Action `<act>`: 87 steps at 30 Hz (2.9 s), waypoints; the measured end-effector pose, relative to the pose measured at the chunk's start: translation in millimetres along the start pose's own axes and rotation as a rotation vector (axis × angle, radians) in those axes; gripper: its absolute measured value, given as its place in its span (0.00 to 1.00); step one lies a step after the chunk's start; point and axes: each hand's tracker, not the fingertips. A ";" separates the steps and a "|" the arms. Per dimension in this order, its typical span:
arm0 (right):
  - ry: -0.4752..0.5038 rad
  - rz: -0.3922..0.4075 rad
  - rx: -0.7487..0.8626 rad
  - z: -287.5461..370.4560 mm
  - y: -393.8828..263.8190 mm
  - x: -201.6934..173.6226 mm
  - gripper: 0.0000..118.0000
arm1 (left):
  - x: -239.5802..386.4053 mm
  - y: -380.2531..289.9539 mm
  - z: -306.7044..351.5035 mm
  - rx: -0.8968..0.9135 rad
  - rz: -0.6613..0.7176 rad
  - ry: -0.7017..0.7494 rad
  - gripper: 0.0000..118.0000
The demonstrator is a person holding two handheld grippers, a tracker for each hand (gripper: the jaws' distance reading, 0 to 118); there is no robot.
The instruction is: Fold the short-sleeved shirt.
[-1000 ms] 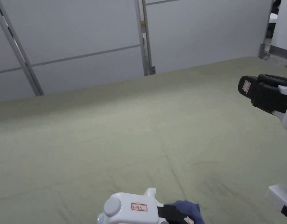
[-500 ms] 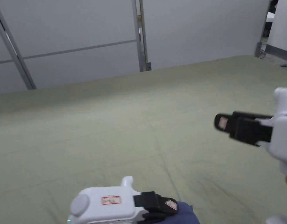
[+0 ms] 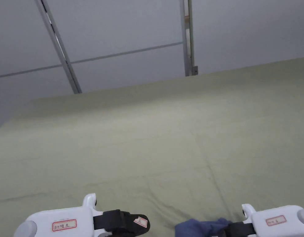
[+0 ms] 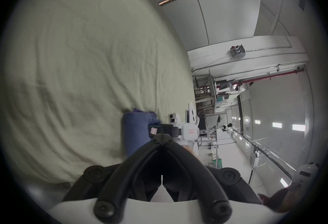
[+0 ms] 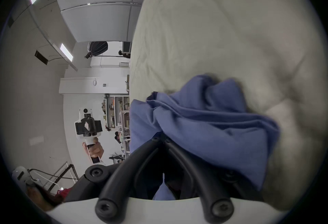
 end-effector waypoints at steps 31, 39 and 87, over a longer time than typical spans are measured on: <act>0.020 -0.037 0.040 33.6 -23.3 9.4 0.02 | -34.5 -9.9 -180.2 -0.374 -0.080 0.045 0.43; -0.018 -0.007 0.046 27.9 -23.8 -5.6 0.02 | -63.1 1.4 -168.7 -0.387 0.040 -0.023 0.42; -0.071 0.447 0.430 -11.9 18.9 -266.0 0.02 | 9.0 95.3 336.4 0.753 -0.101 1.147 0.95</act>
